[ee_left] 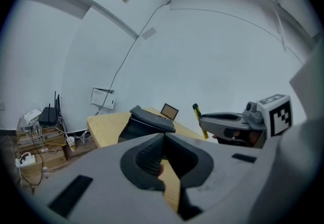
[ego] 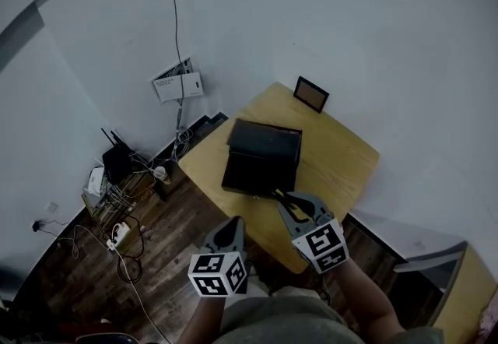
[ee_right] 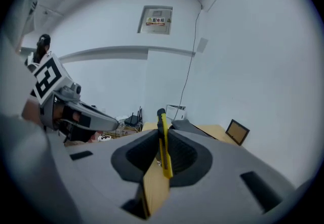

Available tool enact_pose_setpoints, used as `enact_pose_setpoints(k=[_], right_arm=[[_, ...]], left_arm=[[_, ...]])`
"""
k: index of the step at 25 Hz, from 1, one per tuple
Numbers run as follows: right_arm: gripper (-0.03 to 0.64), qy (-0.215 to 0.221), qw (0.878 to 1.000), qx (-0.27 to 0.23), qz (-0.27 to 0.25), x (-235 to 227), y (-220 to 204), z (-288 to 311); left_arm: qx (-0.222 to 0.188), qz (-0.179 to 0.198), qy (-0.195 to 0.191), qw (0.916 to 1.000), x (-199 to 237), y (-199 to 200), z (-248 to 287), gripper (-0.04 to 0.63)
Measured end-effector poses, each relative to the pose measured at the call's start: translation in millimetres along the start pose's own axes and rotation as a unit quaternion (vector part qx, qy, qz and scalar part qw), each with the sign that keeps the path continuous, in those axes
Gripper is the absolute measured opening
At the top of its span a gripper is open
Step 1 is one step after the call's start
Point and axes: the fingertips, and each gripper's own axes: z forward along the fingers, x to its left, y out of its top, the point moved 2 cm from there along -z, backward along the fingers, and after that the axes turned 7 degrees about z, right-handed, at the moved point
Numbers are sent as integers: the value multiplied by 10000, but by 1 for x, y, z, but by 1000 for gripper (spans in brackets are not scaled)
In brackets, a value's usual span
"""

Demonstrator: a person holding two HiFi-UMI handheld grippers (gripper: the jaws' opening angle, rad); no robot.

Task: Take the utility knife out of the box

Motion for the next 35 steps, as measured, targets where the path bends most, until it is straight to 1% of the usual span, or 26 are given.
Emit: enact_pose_setpoints(k=[8, 16, 21, 26, 35], right_arm=[[49, 3, 9967, -502, 638, 6, -14, -86], [49, -34, 9925, -833, 897, 15, -32, -157], [49, -93, 9904, -988, 965, 25, -41, -191], [49, -128, 9898, -1121, 866, 35, -47, -217], [49, 35, 9896, -1208, 781, 48, -54, -242]], left_arm=[[-166, 26, 261, 9995, -57, -15, -34, 3], [-249, 89, 349, 9990, -110, -34, -68, 3], [-312, 107, 400, 9987, -129, -46, -91, 3], [-365, 128, 429, 9983, -144, -58, -107, 3], [-472, 102, 486, 9977, -160, -70, -125, 3]])
